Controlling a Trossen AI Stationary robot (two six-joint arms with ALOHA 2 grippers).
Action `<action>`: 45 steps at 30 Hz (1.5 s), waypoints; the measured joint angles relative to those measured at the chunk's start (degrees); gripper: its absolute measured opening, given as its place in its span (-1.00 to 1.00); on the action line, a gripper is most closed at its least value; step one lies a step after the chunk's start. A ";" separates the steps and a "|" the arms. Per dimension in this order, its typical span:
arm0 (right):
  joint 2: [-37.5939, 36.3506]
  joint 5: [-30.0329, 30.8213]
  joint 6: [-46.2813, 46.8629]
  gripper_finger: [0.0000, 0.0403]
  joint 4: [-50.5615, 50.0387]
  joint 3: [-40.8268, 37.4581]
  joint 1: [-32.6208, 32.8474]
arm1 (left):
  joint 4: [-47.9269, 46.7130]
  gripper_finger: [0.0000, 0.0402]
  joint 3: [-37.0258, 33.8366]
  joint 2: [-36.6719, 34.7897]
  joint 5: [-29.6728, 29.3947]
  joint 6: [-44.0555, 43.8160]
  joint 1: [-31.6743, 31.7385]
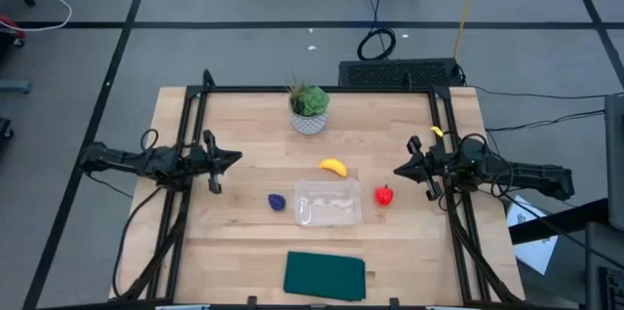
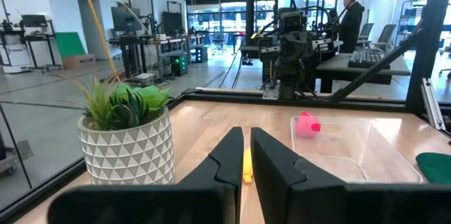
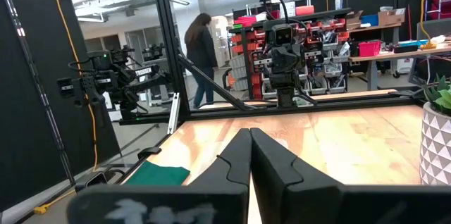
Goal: Pick and placing Produce into tupperware
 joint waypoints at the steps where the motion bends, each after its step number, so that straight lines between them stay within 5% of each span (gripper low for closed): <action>1: 0.02 0.00 0.00 -1.00 0.00 0.00 -0.02 | 0.01 -0.84 0.02 0.02 0.00 0.00 0.01; 45: 0.00 0.00 -0.02 -1.00 0.06 0.02 0.00 | 0.22 -0.84 0.02 0.00 0.00 2.81 0.02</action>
